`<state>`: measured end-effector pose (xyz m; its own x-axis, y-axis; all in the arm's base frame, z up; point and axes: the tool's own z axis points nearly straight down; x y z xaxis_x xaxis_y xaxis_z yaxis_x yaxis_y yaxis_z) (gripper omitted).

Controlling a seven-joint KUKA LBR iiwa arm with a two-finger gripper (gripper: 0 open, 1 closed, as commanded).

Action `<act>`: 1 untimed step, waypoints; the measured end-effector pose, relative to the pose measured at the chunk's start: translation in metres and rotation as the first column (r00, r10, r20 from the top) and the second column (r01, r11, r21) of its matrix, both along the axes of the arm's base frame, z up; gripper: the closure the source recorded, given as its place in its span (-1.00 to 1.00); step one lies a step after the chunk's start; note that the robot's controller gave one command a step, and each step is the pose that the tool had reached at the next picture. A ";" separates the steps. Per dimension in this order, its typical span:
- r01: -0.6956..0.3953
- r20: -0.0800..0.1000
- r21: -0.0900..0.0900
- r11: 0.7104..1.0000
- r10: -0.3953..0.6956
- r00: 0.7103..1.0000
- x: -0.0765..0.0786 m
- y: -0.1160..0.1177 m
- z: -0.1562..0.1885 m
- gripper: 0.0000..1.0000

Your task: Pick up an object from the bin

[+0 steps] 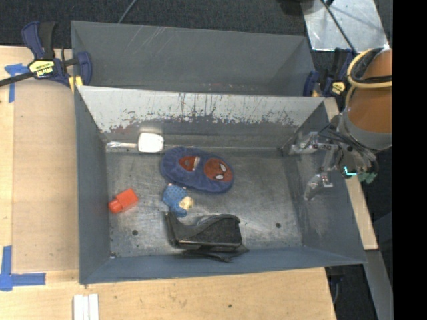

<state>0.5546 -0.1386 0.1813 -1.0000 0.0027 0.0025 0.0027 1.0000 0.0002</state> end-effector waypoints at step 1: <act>0.139 0.008 -0.002 0.990 -0.139 0.990 0.037 0.065 -0.110 -1.00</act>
Offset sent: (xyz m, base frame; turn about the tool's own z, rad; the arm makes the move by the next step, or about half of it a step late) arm 0.0346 0.0648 -0.1113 0.1416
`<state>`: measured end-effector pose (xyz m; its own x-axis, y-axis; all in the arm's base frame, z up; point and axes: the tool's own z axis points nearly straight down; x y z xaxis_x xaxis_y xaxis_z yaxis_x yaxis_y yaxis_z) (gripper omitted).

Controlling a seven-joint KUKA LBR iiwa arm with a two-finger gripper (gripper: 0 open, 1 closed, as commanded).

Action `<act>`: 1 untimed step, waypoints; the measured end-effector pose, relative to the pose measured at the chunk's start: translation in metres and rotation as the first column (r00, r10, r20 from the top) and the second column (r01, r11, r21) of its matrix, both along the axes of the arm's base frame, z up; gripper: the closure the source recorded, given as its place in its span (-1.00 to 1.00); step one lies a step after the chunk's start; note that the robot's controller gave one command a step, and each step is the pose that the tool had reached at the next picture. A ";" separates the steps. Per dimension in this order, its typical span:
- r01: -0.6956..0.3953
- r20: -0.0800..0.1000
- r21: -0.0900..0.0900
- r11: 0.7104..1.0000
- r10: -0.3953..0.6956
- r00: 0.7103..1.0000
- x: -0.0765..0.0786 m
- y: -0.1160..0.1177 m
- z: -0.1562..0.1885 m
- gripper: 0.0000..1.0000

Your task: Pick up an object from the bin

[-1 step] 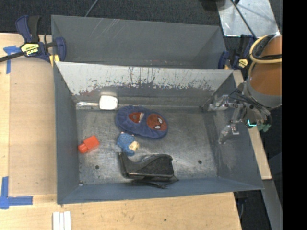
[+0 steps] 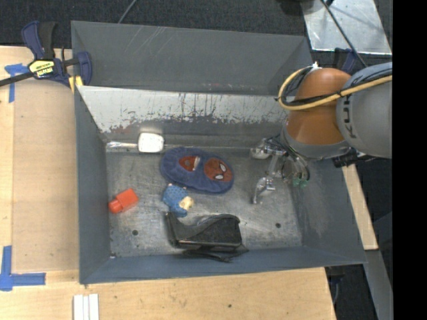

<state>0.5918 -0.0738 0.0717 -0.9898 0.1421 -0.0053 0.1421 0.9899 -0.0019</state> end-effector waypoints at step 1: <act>0.002 0.022 -0.001 1.000 -0.002 1.000 0.005 -0.002 0.006 1.00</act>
Offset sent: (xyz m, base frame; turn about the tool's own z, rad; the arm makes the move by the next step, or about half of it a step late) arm 0.0000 0.0000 0.0000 0.0000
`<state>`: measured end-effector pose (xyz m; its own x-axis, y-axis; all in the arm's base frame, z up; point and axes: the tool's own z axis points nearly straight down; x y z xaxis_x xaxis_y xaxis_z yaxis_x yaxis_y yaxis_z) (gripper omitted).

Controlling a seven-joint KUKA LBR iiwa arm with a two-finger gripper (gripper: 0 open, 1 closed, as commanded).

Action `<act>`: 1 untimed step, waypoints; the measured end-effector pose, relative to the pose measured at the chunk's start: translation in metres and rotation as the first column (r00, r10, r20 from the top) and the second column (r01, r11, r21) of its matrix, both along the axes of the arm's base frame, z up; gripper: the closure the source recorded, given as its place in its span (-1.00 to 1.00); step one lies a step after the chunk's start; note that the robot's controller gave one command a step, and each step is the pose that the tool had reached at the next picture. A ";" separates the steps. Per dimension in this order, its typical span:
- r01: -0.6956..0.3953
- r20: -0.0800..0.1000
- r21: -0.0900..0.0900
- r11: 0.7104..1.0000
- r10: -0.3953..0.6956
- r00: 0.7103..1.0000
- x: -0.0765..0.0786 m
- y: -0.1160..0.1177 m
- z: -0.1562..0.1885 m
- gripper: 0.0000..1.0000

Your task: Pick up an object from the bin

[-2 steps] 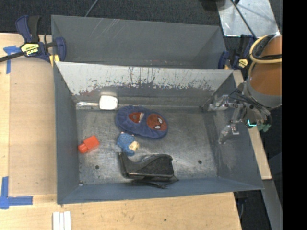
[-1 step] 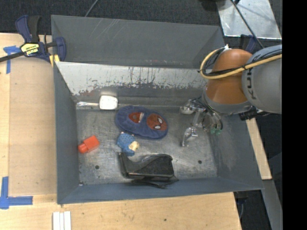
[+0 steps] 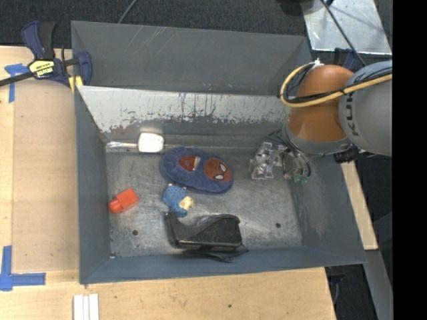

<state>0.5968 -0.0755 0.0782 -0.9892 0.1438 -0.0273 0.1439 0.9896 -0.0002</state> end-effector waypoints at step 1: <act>-0.227 -0.016 -0.001 0.974 0.227 0.974 -0.020 -0.003 0.151 1.00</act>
Offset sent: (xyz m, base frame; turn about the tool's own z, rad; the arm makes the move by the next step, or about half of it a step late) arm -0.0226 -0.0024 0.1463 -0.2293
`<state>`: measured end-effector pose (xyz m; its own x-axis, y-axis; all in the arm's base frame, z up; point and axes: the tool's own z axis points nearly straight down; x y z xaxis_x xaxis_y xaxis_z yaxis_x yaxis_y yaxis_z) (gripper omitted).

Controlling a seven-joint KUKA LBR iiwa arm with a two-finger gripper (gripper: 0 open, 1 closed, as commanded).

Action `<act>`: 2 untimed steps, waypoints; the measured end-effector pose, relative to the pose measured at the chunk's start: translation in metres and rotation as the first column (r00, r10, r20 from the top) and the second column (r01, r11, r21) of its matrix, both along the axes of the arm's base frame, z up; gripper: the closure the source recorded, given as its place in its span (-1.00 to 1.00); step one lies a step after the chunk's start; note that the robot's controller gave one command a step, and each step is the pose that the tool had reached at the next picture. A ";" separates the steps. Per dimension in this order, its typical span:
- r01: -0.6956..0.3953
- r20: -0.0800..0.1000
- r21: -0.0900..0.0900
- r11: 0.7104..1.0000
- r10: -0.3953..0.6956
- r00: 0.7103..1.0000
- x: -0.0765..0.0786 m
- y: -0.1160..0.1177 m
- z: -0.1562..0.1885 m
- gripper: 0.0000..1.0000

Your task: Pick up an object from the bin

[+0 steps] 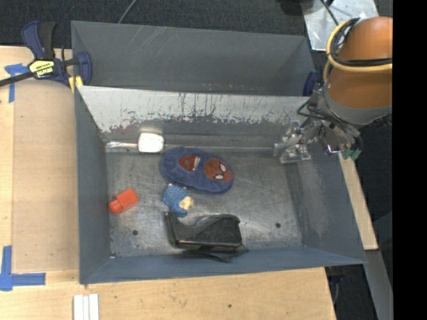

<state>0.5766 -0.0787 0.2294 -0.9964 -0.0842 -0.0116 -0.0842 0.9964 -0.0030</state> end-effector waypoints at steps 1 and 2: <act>0.000 -0.008 0.002 1.000 0.000 1.000 -0.001 0.001 -0.004 1.00; -0.001 -0.008 0.002 1.000 0.001 1.000 -0.001 0.001 -0.004 -1.00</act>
Offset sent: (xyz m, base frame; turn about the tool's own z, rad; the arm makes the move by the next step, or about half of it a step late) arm 0.0000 0.0000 0.0000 0.0000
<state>0.5753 -0.0781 0.2252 -0.9964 -0.0851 -0.0040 -0.0851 0.9964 -0.0008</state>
